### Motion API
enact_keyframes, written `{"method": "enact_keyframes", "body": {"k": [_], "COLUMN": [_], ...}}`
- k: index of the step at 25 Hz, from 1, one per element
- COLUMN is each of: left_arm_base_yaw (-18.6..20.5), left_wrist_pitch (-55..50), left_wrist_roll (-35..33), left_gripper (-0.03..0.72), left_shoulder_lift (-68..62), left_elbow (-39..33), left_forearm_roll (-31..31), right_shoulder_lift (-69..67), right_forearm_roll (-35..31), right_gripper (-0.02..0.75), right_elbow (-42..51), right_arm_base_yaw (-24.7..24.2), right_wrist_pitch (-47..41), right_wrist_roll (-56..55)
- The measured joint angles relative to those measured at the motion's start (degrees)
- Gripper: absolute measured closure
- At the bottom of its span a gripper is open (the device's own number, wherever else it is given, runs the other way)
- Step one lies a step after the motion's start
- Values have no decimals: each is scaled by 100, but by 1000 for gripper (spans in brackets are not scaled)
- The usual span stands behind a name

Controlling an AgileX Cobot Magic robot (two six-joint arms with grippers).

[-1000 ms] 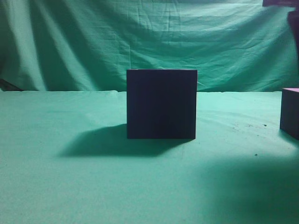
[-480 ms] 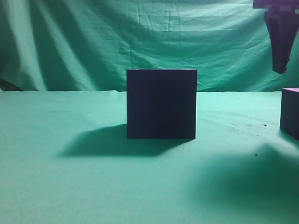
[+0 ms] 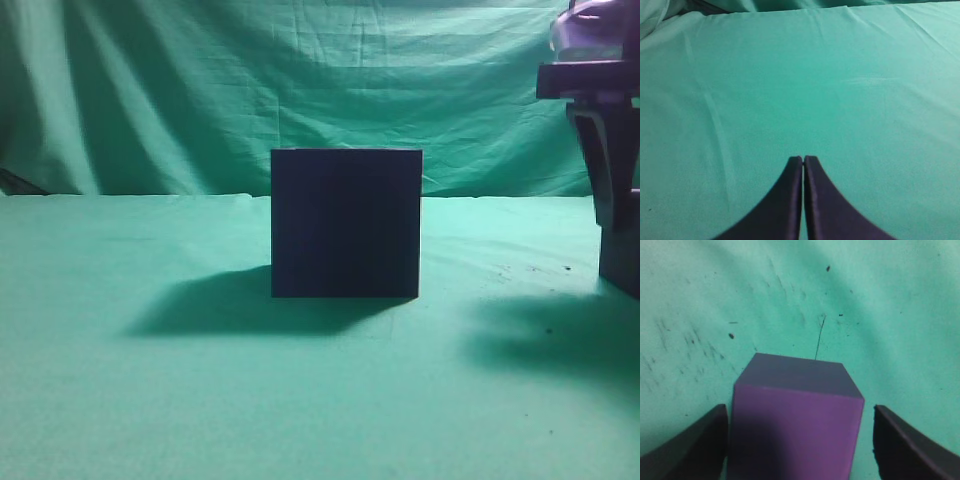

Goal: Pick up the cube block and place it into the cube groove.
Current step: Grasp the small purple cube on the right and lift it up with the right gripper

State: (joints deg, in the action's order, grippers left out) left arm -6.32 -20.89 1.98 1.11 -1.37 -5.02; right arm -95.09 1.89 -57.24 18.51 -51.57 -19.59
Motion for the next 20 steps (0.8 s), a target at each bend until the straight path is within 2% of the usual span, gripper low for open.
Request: {"method": "enact_keyframes", "body": {"k": [2, 6, 10, 15, 18, 20], "left_arm_base_yaw": [0, 0, 0, 0, 0, 0], "left_wrist_pitch": [0, 0, 0, 0, 0, 0], "left_wrist_roll": [0, 0, 0, 0, 0, 0], "left_gripper": [688, 688, 688, 688, 688, 688], "left_shoulder_lift": [0, 0, 0, 0, 0, 0], "left_elbow": [0, 0, 0, 0, 0, 0], "left_forearm_roll": [0, 0, 0, 0, 0, 0], "right_shoulder_lift": [-40, -66, -70, -70, -10, 26], "right_forearm_roll": [0, 0, 0, -183, -400, -447], "right_gripper": [181, 323, 311, 311, 311, 311], "right_elbow": [0, -47, -394, -1377, -2038, -2440], "right_arm_base_yaw": [0, 0, 9, 9, 233, 596], "right_wrist_pitch": [-34, -174, -574, -1243, -1616, -1792], "right_wrist_roll": [0, -38, -46, 60, 183, 200]}}
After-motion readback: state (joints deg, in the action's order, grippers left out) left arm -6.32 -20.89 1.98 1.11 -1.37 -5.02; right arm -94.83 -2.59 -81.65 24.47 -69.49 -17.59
